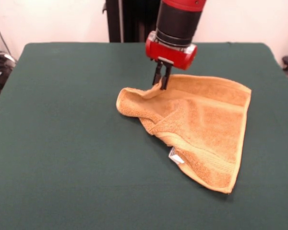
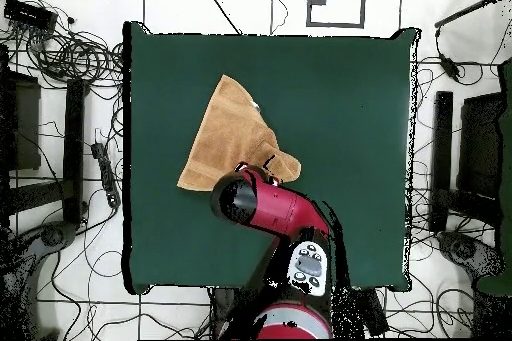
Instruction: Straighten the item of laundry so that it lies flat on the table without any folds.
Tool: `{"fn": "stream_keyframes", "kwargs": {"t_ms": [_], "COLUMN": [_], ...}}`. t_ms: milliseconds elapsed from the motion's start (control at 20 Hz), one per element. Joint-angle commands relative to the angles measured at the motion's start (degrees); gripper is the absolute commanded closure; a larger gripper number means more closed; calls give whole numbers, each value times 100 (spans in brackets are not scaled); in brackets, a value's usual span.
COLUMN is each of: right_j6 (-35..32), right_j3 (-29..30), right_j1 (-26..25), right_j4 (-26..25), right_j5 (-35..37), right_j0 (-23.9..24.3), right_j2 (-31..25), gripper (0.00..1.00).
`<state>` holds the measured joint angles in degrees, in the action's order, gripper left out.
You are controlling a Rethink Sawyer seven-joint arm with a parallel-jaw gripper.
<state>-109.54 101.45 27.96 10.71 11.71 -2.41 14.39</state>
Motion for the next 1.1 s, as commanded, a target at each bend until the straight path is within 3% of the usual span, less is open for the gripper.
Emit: {"fn": "stream_keyframes", "kwargs": {"t_ms": [50,1100], "right_j6": [-1050,-882], "right_j3": [586,659], "right_j1": [18,-34], "right_j4": [80,-70], "right_j5": [324,136], "right_j0": [37,233], "right_j2": [-222,-267], "gripper": [100,100]}}
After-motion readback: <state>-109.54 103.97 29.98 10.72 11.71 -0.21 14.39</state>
